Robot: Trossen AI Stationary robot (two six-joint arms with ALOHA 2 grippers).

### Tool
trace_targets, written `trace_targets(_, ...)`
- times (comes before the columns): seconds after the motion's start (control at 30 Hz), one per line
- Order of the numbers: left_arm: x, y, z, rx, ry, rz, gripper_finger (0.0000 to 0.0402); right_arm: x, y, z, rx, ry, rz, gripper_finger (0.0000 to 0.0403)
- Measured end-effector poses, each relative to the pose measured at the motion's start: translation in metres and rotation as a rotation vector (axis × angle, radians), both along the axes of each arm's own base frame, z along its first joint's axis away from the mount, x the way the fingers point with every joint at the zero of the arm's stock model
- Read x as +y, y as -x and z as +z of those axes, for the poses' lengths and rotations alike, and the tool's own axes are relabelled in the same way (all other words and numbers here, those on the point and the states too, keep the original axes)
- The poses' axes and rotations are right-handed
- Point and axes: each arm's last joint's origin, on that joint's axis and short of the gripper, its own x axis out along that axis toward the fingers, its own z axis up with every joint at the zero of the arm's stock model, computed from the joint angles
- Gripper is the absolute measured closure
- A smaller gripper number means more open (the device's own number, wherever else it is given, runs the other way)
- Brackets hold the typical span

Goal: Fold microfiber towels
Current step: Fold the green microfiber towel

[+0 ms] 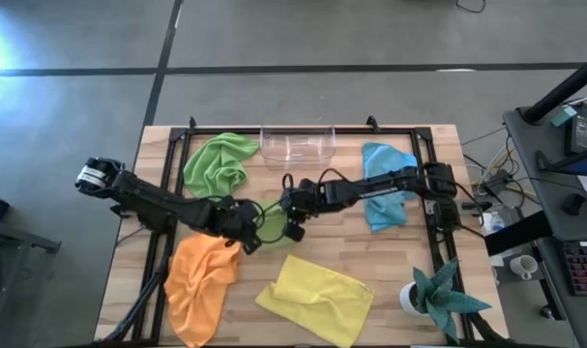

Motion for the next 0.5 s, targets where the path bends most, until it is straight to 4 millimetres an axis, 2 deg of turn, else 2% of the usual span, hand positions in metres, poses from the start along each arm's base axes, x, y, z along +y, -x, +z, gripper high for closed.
trace_targets(0.23, 0.013, 0.005, -0.012, 0.04, -0.009, 0.05, 0.0381, -0.016, -0.002, -0.001, -0.024, 0.019, -0.007, 0.0394)
trace_targets(0.5, 0.022, 0.004, -0.013, 0.042, -0.009, 0.086, 0.0381, -0.031, -0.006, 0.001, -0.073, 0.09, -0.047, 0.0394)
